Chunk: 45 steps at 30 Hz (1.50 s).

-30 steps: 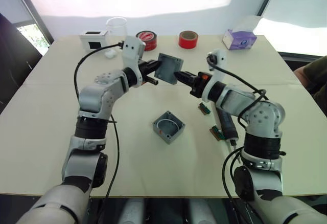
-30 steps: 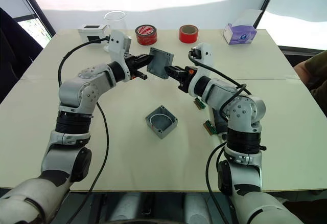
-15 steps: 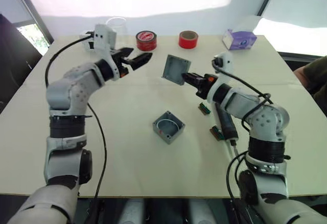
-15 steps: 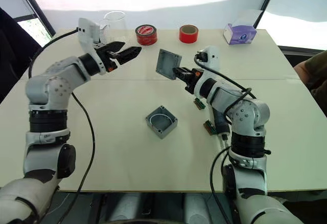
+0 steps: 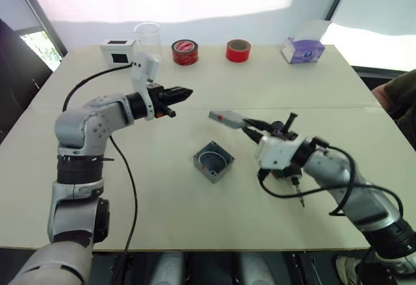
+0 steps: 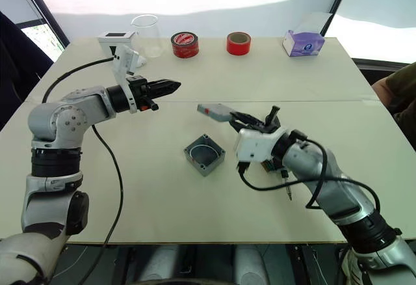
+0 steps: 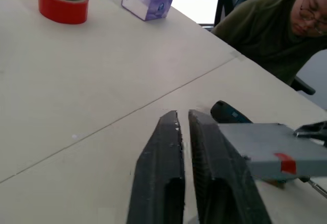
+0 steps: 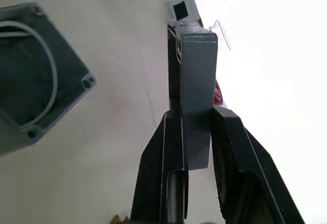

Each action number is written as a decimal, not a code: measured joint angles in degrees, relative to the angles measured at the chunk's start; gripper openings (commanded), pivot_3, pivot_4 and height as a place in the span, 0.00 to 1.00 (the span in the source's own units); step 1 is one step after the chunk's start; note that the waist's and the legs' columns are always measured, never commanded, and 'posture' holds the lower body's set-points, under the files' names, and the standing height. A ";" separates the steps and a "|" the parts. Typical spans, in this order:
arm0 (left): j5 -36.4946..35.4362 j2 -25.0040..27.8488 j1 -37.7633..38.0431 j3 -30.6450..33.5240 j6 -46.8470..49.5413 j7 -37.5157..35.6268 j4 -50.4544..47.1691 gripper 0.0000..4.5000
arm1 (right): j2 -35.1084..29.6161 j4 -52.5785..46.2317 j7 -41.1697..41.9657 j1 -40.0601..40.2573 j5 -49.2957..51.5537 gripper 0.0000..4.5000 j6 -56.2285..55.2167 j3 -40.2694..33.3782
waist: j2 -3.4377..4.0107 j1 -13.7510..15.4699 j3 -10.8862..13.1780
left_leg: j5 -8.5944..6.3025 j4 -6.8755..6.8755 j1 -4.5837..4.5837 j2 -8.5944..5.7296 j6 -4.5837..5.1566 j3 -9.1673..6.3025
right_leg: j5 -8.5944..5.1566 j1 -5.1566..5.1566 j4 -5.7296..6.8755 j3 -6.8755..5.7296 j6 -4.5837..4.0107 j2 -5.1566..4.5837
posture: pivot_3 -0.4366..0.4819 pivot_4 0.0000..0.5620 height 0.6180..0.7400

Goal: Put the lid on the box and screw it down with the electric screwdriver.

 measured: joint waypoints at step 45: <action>13.05 1.37 2.41 -19.21 -11.43 -12.73 1.02 0.01 | 9.28 0.11 -3.86 6.27 -28.02 0.03 -8.46 0.99 | 0.00 0.06 0.00 | 0.01 0.05 0.05 0.02 -0.01 -0.03 | -0.01 0.10 0.02 -0.01 -0.02 0.06 | 0.48 0.27 1.00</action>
